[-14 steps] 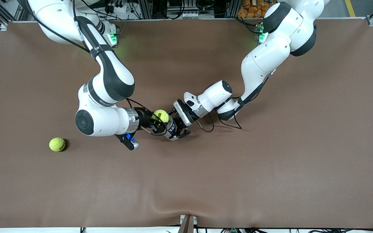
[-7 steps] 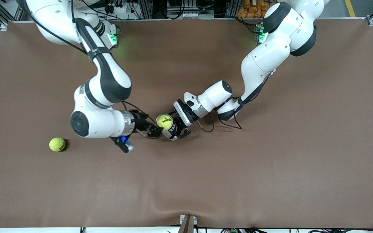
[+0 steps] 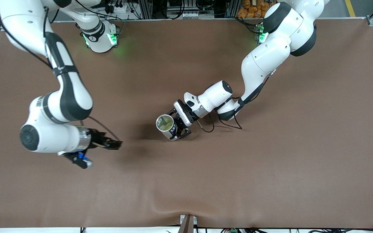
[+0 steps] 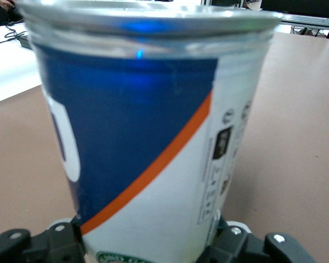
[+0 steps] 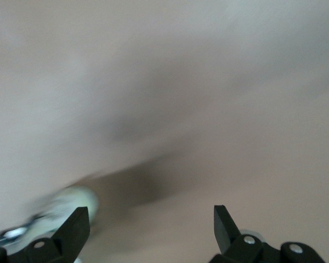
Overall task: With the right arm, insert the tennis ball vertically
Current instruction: 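Move the right gripper to the second yellow ball and grasp it, then carry the second ball over the can with the right gripper, then drop the second ball into the can and withdraw the right gripper, then set the can upright on the table and open the left gripper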
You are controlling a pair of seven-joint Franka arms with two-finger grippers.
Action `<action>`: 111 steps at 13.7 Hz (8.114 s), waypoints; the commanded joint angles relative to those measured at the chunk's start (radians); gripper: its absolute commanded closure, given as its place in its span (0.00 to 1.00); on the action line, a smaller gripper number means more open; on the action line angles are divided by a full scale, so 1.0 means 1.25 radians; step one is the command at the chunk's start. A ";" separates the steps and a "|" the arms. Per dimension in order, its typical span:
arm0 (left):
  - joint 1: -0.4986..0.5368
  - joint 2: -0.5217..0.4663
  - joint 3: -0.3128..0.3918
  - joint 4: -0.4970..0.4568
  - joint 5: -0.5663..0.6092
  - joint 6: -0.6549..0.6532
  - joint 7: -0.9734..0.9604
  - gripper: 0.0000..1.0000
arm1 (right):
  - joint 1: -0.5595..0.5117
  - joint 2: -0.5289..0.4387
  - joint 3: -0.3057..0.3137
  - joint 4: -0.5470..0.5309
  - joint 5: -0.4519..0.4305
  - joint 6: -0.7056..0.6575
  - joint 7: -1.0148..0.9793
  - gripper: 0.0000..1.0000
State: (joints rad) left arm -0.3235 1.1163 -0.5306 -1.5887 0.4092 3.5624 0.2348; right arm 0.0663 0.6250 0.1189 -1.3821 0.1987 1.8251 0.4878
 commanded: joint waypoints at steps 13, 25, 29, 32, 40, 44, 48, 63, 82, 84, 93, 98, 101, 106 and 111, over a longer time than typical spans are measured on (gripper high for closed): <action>0.048 -0.002 -0.015 -0.065 0.026 -0.007 -0.025 0.00 | -0.267 0.112 0.014 -0.014 -0.310 0.011 -0.686 0.00; 0.058 0.003 -0.010 -0.040 0.141 -0.007 -0.012 0.00 | -0.282 0.155 0.014 -0.015 -0.332 0.086 -0.726 0.00; 0.073 0.006 -0.010 -0.034 0.199 -0.007 -0.010 0.07 | -0.286 0.155 0.015 -0.016 -0.332 0.086 -0.758 0.54; 0.072 0.006 -0.010 -0.032 0.199 -0.007 -0.010 0.17 | -0.286 0.153 0.017 -0.012 -0.322 0.076 -0.755 0.73; 0.071 0.008 -0.010 -0.032 0.199 -0.007 -0.010 0.22 | -0.209 0.083 0.059 0.010 0.026 -0.061 -0.604 0.70; 0.072 0.008 -0.010 -0.032 0.199 -0.007 -0.010 0.22 | -0.190 0.041 0.189 0.010 0.052 -0.095 -0.294 0.71; 0.072 0.006 -0.010 -0.032 0.199 -0.007 -0.011 0.22 | -0.191 0.022 0.350 0.012 0.052 -0.091 0.038 0.72; 0.072 0.008 -0.010 -0.032 0.199 -0.007 -0.011 0.21 | -0.013 0.055 0.366 0.033 0.042 0.134 0.374 0.70; 0.072 0.008 -0.010 -0.032 0.199 -0.007 -0.011 0.11 | -0.158 0.009 0.357 0.021 -0.140 -0.008 0.080 0.00; 0.072 0.008 -0.010 -0.034 0.198 -0.007 -0.018 0.00 | -0.189 -0.028 0.350 0.003 -0.143 -0.050 -0.026 0.00; 0.073 0.015 0.006 -0.064 0.205 -0.007 -0.016 0.00 | -0.064 -0.405 -0.101 -0.241 -0.143 -0.062 -0.443 0.00; 0.076 0.015 0.022 -0.085 0.205 -0.007 -0.016 0.00 | -0.069 -0.513 -0.185 -0.247 -0.145 -0.175 -0.524 0.00; 0.097 0.015 0.027 -0.114 0.211 -0.007 -0.016 0.00 | -0.067 -0.525 -0.176 -0.197 -0.145 -0.254 -0.501 0.00; 0.172 0.008 0.026 -0.144 0.284 -0.008 -0.026 0.00 | -0.062 -0.527 -0.169 -0.150 -0.143 -0.332 -0.433 0.00; 0.268 0.004 0.023 -0.133 0.284 -0.009 -0.103 0.00 | -0.070 -0.521 -0.163 -0.089 -0.148 -0.354 -0.434 0.00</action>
State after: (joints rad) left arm -0.0400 1.1343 -0.4999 -1.7466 0.7347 3.5606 0.1633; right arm -0.0196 -0.0282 -0.0815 -1.5432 0.0224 1.4107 -0.0712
